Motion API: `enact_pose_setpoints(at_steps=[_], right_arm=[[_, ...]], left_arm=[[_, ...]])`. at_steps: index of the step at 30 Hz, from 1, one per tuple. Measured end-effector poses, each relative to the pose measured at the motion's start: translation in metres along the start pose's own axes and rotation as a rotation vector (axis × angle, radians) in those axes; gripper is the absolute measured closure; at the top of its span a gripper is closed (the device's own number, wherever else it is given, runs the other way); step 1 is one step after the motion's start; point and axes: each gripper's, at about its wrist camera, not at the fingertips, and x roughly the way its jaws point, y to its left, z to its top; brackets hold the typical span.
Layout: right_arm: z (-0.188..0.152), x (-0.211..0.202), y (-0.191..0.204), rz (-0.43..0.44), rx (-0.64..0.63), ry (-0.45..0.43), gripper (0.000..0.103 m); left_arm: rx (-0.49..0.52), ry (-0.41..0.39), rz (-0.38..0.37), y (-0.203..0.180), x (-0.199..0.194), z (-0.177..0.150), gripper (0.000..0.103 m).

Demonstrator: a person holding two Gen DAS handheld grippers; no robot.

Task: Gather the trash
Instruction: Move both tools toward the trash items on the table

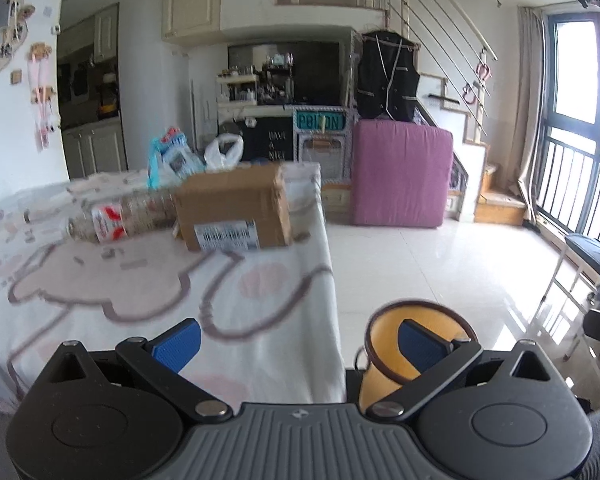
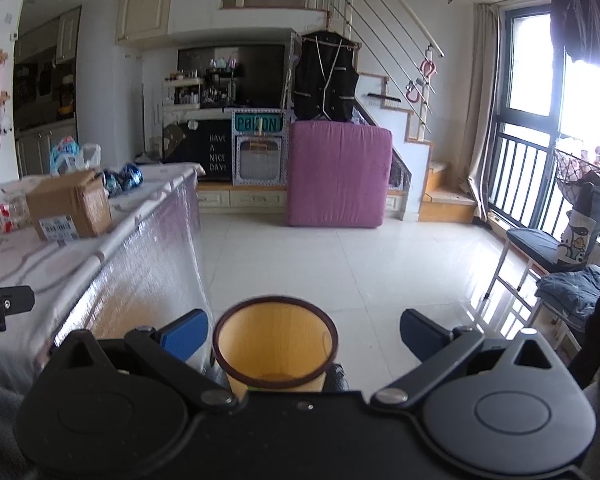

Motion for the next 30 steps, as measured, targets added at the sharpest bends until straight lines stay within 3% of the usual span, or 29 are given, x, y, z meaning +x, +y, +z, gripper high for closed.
enact_pose_setpoints(at_steps=[7, 12, 16, 24, 30], right_arm=[[0.029, 0.008, 0.006, 0.084, 0.039, -0.080, 0.000], [0.051, 0.029, 0.017, 0.157, 0.040, -0.134, 0.000], [0.068, 0.052, 0.029, 0.220, 0.039, -0.156, 0.000], [0.097, 0.110, 0.062, 0.307, -0.011, -0.126, 0.000], [0.109, 0.153, 0.095, 0.423, -0.055, -0.082, 0.000]], left_arm=[[0.006, -0.084, 0.044, 0.007, 0.009, 0.040, 0.000], [-0.041, -0.117, 0.045, 0.022, 0.024, 0.069, 0.000], [-0.088, -0.137, 0.093, 0.037, 0.046, 0.097, 0.000], [-0.153, -0.148, 0.241, 0.085, 0.102, 0.134, 0.000], [-0.131, -0.112, 0.266, 0.137, 0.131, 0.136, 0.000]])
